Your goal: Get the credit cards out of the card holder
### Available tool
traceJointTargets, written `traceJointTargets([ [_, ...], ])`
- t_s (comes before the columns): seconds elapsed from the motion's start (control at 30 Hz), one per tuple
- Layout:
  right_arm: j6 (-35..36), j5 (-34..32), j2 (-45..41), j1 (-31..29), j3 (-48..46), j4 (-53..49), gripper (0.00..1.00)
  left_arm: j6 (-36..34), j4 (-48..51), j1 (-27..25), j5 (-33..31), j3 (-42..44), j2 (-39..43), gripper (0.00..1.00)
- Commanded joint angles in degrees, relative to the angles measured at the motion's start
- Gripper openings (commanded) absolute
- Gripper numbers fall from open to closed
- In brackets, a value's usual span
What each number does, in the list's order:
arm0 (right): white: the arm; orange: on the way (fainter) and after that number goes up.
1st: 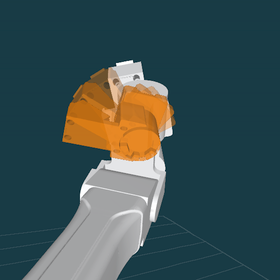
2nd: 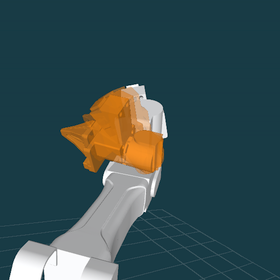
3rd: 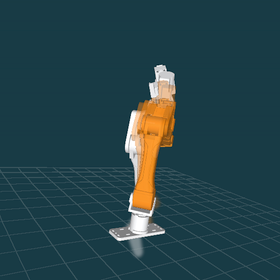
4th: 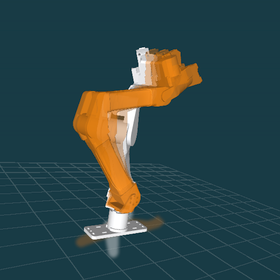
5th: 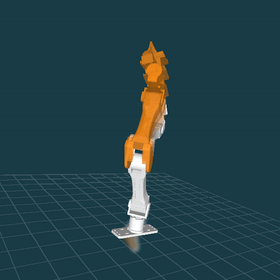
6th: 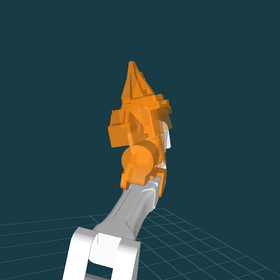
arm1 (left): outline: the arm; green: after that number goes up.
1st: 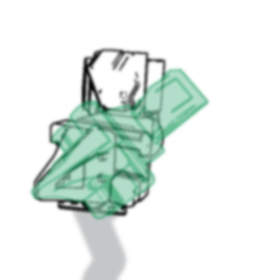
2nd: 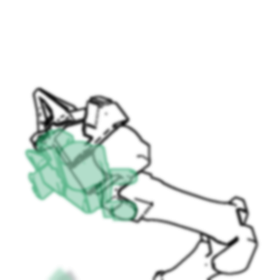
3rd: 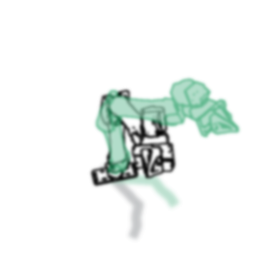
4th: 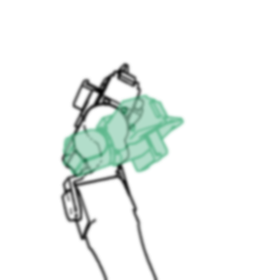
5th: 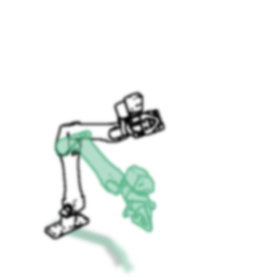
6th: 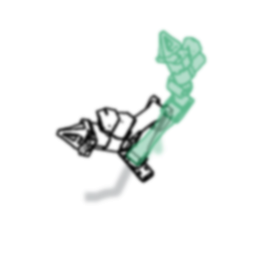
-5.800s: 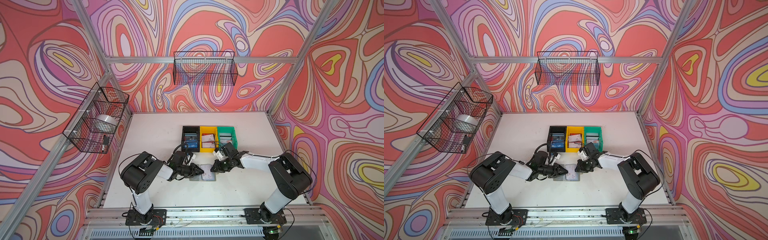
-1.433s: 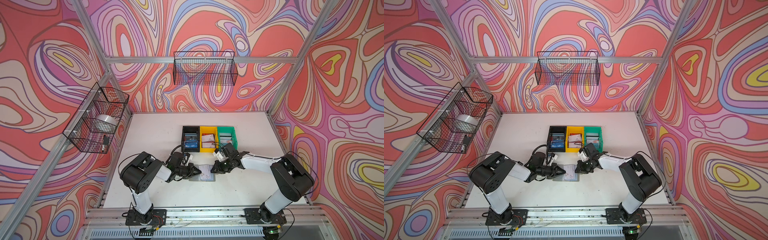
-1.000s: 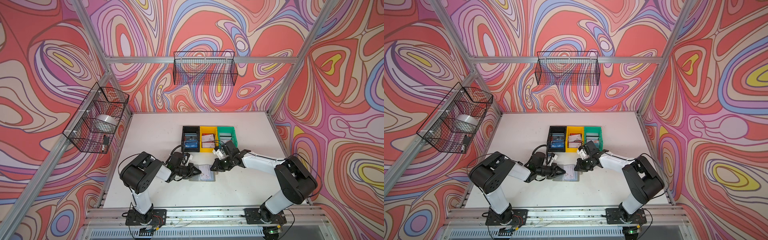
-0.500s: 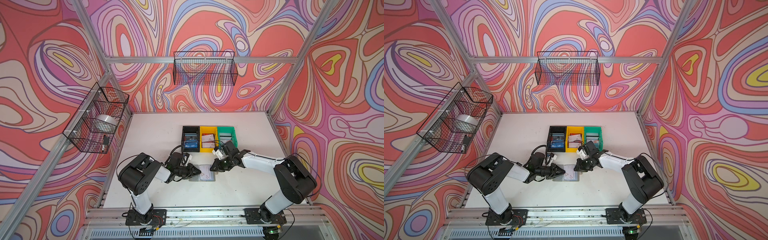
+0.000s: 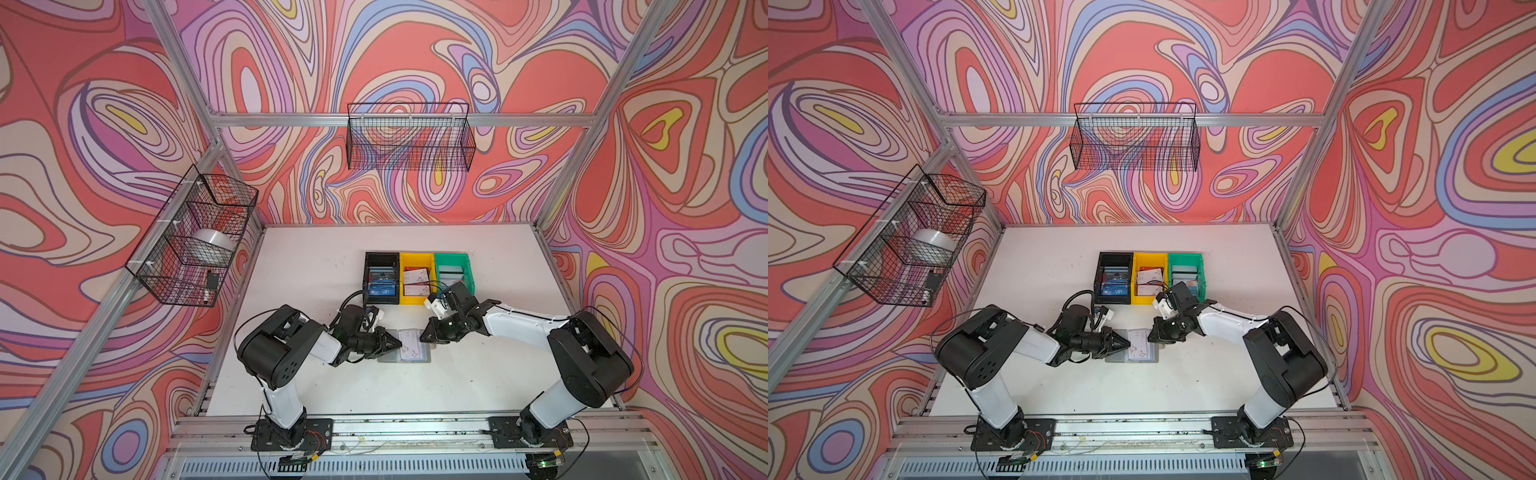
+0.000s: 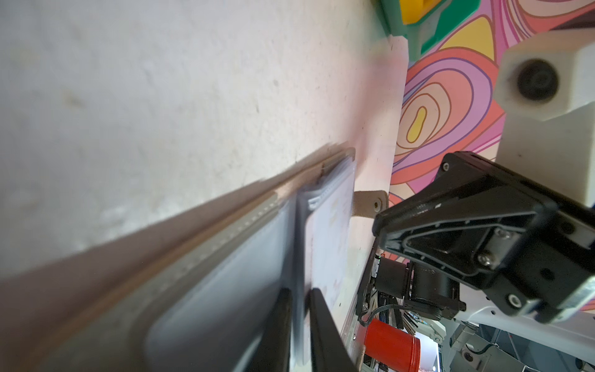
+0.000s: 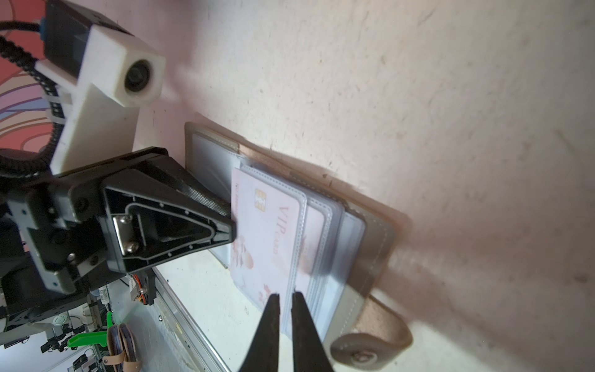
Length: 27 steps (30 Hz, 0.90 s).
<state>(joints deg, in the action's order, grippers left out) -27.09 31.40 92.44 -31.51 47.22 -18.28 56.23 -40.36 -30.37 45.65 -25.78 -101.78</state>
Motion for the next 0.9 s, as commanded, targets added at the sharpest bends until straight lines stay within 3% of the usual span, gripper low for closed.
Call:
traceJointTargets([
  [0.0,-0.06,0.26,0.46,-0.23,-0.99,1.13,0.13,0.54,5.38,0.31,-4.19,1.17,-2.37,0.17],
  [0.87,-0.16,0.58,1.82,-0.27,-1.74,2.37,0.13,1.39,5.46,-1.37,-4.06,-2.69,-3.25,0.18],
])
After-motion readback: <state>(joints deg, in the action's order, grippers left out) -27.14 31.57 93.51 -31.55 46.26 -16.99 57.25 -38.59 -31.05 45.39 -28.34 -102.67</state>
